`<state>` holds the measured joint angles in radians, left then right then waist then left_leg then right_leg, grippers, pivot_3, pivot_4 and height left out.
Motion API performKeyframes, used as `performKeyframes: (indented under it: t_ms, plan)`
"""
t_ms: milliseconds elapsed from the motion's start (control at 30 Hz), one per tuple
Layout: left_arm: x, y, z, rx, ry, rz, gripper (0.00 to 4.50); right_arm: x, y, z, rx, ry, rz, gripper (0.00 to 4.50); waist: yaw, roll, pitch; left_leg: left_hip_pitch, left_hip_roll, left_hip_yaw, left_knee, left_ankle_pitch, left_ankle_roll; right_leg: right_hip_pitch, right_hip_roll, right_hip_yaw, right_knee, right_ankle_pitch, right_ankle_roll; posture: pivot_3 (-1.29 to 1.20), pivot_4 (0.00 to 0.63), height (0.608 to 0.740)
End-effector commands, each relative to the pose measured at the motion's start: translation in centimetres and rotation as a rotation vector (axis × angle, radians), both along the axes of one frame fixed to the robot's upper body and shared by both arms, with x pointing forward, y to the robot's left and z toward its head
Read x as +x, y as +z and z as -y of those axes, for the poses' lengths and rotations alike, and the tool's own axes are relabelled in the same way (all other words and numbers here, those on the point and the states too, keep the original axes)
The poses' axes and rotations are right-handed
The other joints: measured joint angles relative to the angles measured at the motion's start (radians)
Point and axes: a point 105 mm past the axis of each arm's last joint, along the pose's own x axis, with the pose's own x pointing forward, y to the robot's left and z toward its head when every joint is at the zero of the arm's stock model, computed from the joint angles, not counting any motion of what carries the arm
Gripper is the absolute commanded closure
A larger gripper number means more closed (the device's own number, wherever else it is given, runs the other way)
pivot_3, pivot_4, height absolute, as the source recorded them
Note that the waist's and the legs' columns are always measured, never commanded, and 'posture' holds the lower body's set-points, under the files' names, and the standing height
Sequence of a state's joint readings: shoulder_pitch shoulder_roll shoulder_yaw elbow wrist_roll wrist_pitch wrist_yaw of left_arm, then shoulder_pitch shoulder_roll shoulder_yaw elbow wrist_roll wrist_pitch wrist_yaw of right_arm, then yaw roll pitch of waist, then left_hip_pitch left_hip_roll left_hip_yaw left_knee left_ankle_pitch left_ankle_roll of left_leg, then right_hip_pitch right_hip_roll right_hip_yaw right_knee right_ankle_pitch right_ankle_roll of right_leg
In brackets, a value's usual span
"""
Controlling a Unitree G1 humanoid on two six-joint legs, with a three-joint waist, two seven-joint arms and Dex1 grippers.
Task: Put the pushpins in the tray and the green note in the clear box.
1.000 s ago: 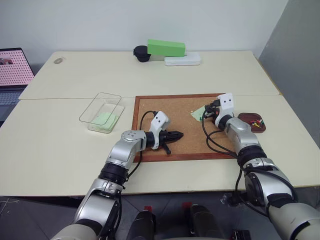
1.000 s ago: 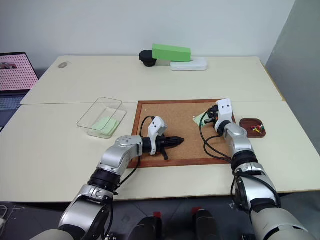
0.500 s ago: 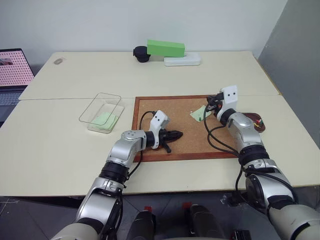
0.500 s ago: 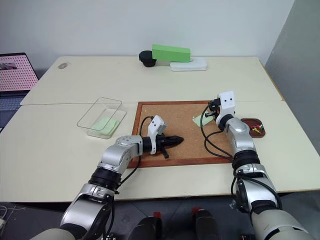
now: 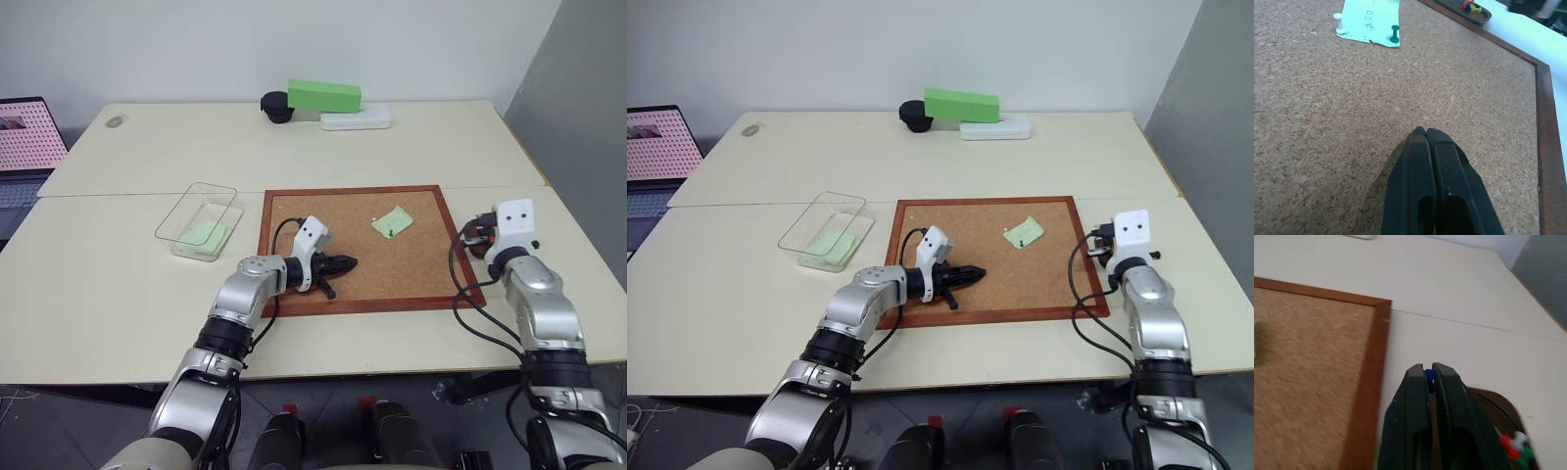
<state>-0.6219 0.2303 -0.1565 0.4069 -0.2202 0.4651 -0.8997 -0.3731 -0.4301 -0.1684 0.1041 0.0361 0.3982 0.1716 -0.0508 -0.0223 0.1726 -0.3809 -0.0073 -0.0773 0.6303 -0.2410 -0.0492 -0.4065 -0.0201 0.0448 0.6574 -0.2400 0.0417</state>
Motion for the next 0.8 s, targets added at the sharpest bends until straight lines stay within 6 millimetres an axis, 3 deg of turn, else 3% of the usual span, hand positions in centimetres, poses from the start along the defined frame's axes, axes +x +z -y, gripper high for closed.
performKeyframes:
  t_ms: [33,133,500,800]
  plan:
    - [-0.4,-0.7,0.4,0.004,-0.003,-0.024,4.5,-0.4,1.1,0.3,-0.142,0.024,0.02,4.49,0.0,0.0,0.0,0.0,0.0,0.0,0.0,0.0,0.0,0.0,0.0,0.0,0.0,0.0,0.0,0.0,0.15,0.74]
    - [-0.3,-0.7,0.4,0.005,-0.006,-0.023,4.5,-0.4,0.6,0.2,-0.213,0.048,-0.004,4.49,0.0,0.0,0.0,0.0,0.0,0.0,0.0,0.0,0.0,0.0,0.0,0.0,0.0,0.0,0.0,0.0,0.15,0.74]
    - [-0.2,-0.5,0.3,0.007,-0.007,-0.016,4.5,-0.5,0.1,1.1,-0.248,0.053,-0.031,1.93,0.002,0.0,0.0,0.0,0.0,0.0,0.0,0.0,0.0,0.0,0.0,0.0,0.0,0.0,0.0,0.0,0.15,0.74]
    - [-0.3,-0.6,0.2,0.005,-0.008,-0.019,4.5,-0.2,0.6,1.3,-0.233,0.045,-0.016,0.16,0.002,0.0,0.0,0.0,0.0,0.0,0.0,0.0,0.0,0.0,0.0,0.0,0.0,0.0,0.0,0.0,0.15,0.74]
